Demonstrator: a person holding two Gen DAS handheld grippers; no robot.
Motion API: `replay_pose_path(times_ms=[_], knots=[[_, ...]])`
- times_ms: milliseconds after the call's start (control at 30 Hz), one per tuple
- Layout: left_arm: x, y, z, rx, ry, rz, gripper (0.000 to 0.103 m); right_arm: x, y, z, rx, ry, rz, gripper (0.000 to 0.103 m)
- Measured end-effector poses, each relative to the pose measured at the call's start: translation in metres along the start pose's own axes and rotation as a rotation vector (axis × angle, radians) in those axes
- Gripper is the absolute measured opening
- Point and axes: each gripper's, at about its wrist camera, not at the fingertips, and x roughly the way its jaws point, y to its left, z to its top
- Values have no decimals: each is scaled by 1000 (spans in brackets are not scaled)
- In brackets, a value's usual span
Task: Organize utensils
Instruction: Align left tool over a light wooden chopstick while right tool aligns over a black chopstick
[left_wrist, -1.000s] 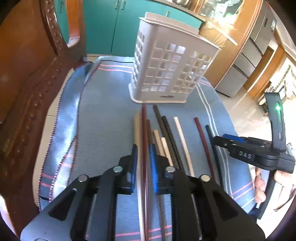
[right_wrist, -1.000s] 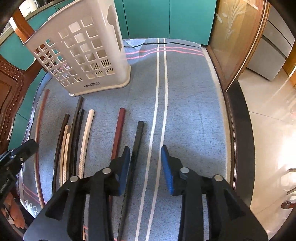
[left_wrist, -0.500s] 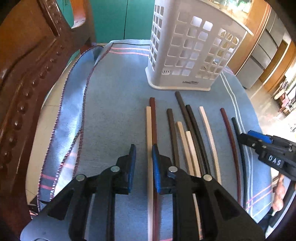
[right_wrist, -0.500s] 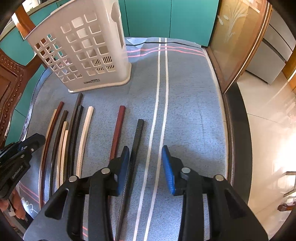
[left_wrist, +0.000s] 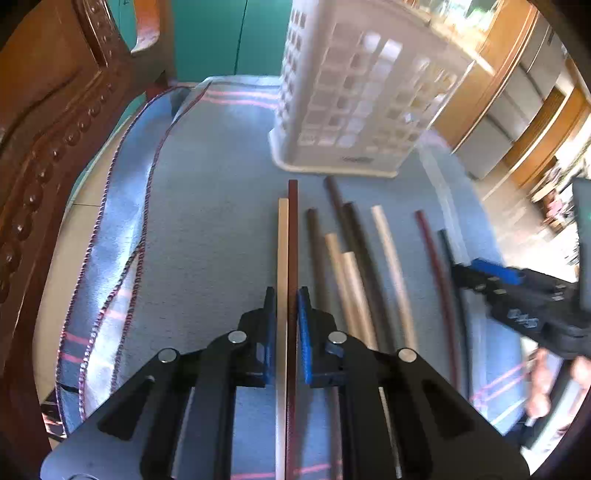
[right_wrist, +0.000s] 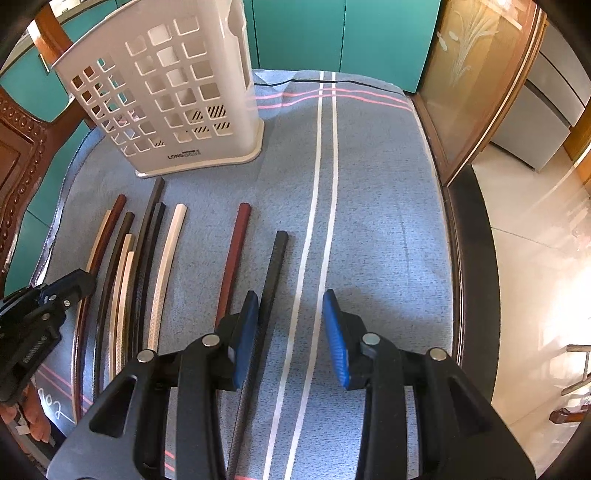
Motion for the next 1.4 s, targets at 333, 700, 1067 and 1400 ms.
replay_pose_path(times_ms=[333, 700, 1067, 1400], knots=[[-15, 2, 4, -1, -75, -33, 13, -1, 2, -1, -6, 0, -6, 41], [12, 8, 8, 7, -1, 60, 13, -3, -2, -1, 5, -6, -3, 42], [28, -6, 15, 90, -4, 172, 21, 5, 11, -5, -50, -16, -59, 42], [28, -14, 13, 133, 0, 225, 27, 4, 19, -9, -65, -30, -85, 42]])
